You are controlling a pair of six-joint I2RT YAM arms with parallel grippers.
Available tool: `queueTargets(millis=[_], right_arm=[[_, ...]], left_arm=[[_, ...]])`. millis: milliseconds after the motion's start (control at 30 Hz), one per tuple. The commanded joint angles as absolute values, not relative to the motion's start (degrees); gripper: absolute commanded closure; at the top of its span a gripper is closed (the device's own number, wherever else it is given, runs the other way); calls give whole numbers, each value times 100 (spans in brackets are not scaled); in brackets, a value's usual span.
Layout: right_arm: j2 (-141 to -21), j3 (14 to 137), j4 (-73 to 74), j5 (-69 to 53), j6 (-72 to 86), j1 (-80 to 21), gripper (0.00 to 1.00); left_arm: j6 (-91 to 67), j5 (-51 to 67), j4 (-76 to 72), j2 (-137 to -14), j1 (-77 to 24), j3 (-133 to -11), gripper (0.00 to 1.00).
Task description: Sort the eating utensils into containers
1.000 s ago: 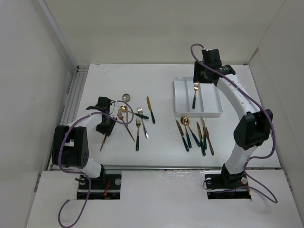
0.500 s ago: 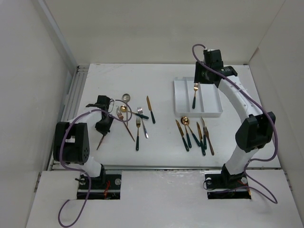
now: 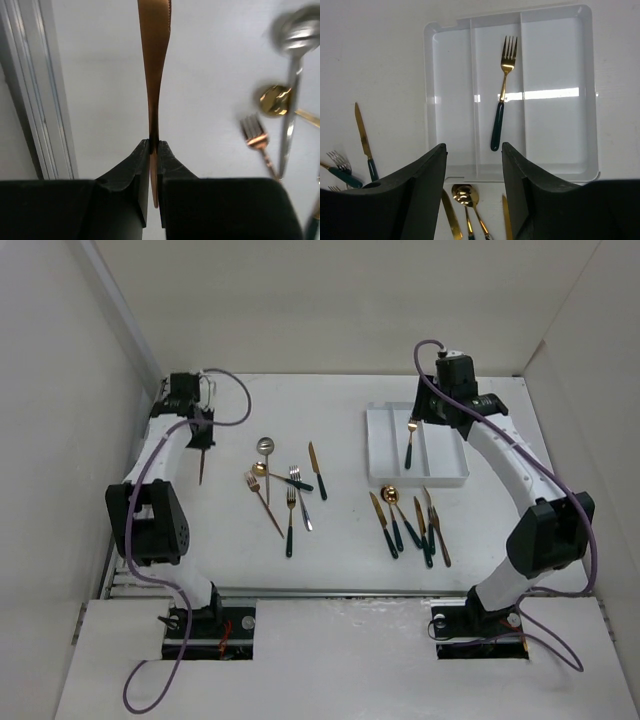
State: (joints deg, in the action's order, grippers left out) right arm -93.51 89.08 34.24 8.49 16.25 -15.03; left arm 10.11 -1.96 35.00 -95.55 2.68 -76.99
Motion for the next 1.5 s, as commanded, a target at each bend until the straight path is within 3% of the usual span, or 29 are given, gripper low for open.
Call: queueTargets(millis=[0, 200, 300, 500, 600, 700, 867, 1067, 1267, 1367, 1467], right_arm=[[-9010, 8693, 2936, 1167, 2117, -1529, 46], [-8720, 8438, 2874, 1511, 2689, -1529, 45], [-8570, 8377, 2952, 1512, 2742, -1397, 45], [-8025, 7623, 3111, 1450, 3040, -1292, 45], [-7560, 7147, 3216, 1397, 3392, -1292, 45], [-7024, 6453, 3217, 1397, 3647, -1292, 45], [-6688, 5977, 3401, 1582, 3848, -1292, 45], [-6627, 5661, 3656, 1441, 4244, -1292, 45], [-6408, 5607, 3762, 1432, 4245, -1292, 45], [-6407, 5555, 3762, 1433, 4193, -1292, 44], [-6407, 5625, 3875, 1433, 4070, -1292, 42]], left_arm=[[397, 175, 3805, -10000, -42, -9414, 100], [-763, 1256, 4009, -11809, -1341, -12993, 100], [-835, 1537, 3605, -12137, -1827, -13447, 100], [-1310, 2249, 1719, -12085, -2706, -12367, 100], [-1300, 1769, 1136, -12348, -3286, -12130, 100], [-1985, 1994, 204, -12506, -3287, -11805, 100], [-2636, 1863, 271, -13033, -3401, -12085, 100], [-3226, 2021, 203, -13209, -3568, -11260, 100], [-3287, 2074, 9, -13395, -3674, -11267, 100], [-3235, 2126, 62, -13447, -3674, -11381, 64], [-3234, 2197, 193, -13447, -3674, -11575, 44]])
